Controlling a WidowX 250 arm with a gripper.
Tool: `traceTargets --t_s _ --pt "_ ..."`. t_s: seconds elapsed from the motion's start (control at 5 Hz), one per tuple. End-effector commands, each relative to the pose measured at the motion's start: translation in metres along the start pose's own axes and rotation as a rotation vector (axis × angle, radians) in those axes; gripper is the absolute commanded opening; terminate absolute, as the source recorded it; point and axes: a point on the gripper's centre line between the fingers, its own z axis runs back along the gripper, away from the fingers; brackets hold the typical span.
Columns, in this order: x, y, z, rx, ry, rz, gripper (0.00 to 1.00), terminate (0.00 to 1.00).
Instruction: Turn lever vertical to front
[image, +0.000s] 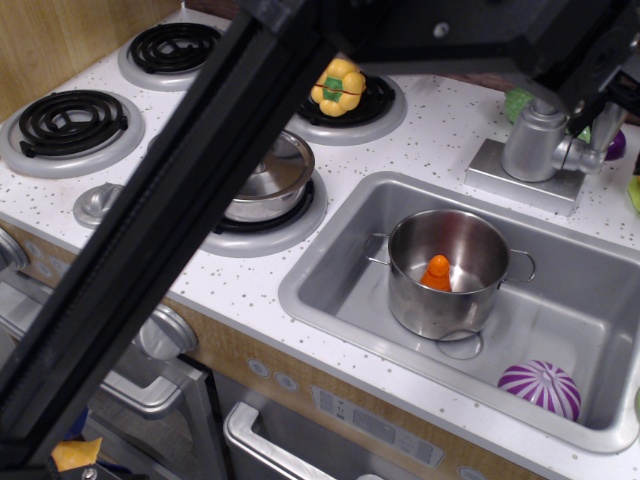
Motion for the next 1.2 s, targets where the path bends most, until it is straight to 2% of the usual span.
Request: traceTargets --t_s 0.0,0.2,0.6,0.8,1.0 --pt "0.0243 0.0181 0.0213 -0.034 -0.09 0.01 1.0 0.0" --pt "0.0272 0.021 0.0218 -0.026 -0.101 0.002 1.0 0.0" --pt "0.0311 0.0241 0.017 -0.052 -0.134 0.007 1.0 0.0" --pt "0.0295 0.0231 0.019 -0.056 -0.126 0.022 0.0 0.0" --pt "0.0279 0.0233 0.0196 -0.058 -0.117 0.028 0.0 0.0"
